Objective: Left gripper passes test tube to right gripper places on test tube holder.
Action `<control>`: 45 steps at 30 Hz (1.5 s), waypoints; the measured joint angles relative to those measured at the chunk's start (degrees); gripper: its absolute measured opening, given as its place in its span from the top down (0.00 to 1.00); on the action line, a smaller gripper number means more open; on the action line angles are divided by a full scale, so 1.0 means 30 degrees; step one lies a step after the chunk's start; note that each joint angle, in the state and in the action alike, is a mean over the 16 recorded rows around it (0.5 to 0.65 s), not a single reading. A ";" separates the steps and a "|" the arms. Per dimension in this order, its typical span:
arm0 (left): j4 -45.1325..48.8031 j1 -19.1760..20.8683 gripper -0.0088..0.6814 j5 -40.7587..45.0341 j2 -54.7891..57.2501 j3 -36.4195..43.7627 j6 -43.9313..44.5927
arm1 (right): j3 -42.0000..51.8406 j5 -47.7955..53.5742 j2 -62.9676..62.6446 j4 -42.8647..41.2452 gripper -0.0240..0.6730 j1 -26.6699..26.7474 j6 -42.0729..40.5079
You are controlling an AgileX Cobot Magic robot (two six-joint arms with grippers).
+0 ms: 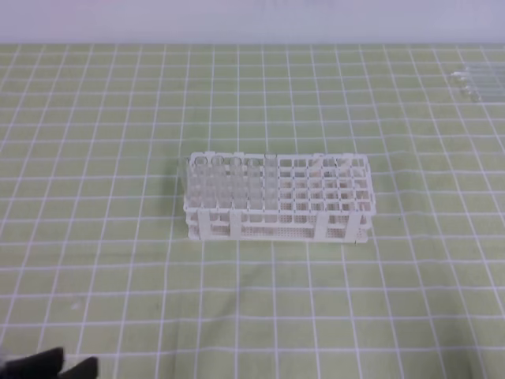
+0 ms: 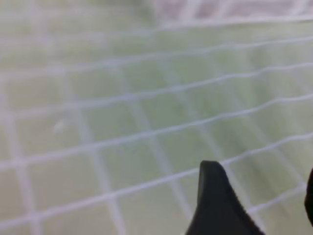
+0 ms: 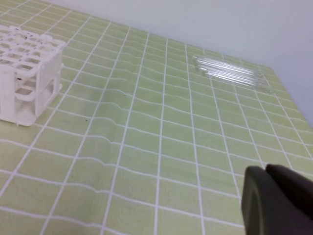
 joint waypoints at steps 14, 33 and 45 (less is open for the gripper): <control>-0.7084 0.8583 0.70 0.0567 -0.6768 0.1295 0.9445 | 0.0000 0.0000 0.0000 0.0026 0.99 0.0000 -0.0020; -1.0309 1.1069 0.99 0.2283 -0.8725 0.1813 1.5813 | 0.0000 0.0000 0.0000 0.0051 0.99 0.0000 -0.0031; -1.1344 1.1808 0.99 0.1727 -0.8769 0.1823 1.4811 | 0.0000 0.0000 0.0000 0.0064 0.99 0.0000 -0.0031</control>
